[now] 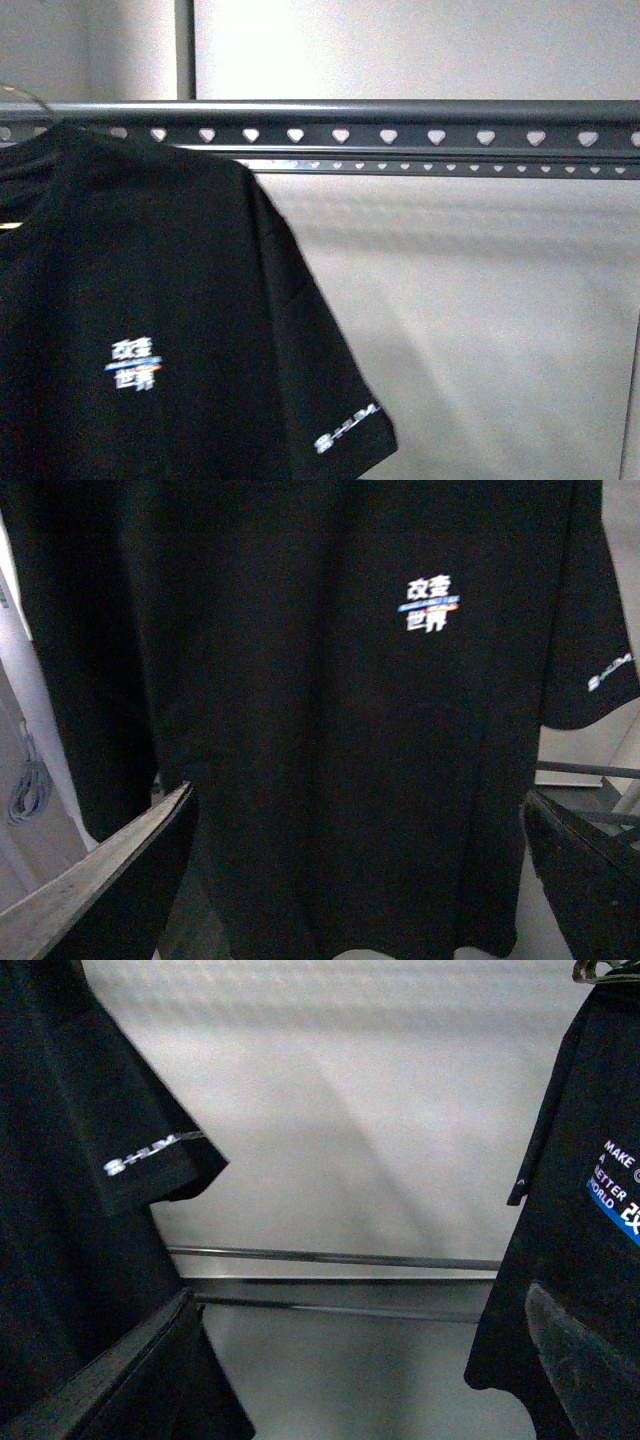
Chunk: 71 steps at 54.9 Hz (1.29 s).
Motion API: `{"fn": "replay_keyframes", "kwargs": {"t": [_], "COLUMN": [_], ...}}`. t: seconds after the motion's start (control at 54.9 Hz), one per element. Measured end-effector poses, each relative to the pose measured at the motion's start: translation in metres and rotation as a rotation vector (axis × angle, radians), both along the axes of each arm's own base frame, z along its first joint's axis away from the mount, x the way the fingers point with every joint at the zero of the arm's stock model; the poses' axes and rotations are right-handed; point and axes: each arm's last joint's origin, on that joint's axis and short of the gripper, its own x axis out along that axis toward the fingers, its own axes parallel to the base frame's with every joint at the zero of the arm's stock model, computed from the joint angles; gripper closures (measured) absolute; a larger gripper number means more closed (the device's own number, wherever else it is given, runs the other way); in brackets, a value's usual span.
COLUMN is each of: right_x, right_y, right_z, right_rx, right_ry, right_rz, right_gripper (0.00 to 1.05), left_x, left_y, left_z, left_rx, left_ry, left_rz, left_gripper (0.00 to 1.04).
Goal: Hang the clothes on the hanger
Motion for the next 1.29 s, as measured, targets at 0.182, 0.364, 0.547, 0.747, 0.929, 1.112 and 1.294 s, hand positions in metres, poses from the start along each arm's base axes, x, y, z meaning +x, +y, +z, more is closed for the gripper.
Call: {"fn": "replay_keyframes", "kwargs": {"t": [0.182, 0.364, 0.547, 0.747, 0.929, 1.112, 1.294], "right_x": [0.000, 0.000, 0.000, 0.000, 0.000, 0.000, 0.000], "right_y": [0.000, 0.000, 0.000, 0.000, 0.000, 0.000, 0.000], "right_z": [0.000, 0.000, 0.000, 0.000, 0.000, 0.000, 0.000], "right_rx": [0.000, 0.000, 0.000, 0.000, 0.000, 0.000, 0.000], "right_ry": [0.000, 0.000, 0.000, 0.000, 0.000, 0.000, 0.000], "right_rz": [0.000, 0.000, 0.000, 0.000, 0.000, 0.000, 0.000], "right_gripper": [0.07, 0.07, 0.07, 0.07, 0.07, 0.07, 0.07], "left_x": [0.000, 0.000, 0.033, 0.119, 0.196, 0.245, 0.264], "left_y": [0.000, 0.000, 0.007, 0.019, 0.027, 0.029, 0.027], "left_z": [0.000, 0.000, 0.031, 0.067, 0.062, 0.075, 0.082], "left_rx": [0.000, -0.007, -0.233, -0.419, -0.487, -0.511, -0.494], "left_ry": [0.000, -0.001, 0.024, 0.081, 0.182, 0.123, 0.131], "left_rz": [0.000, -0.017, -0.080, 0.134, 0.337, 0.448, 0.516], "left_gripper": [0.07, 0.07, 0.07, 0.07, 0.07, 0.07, 0.36]}}
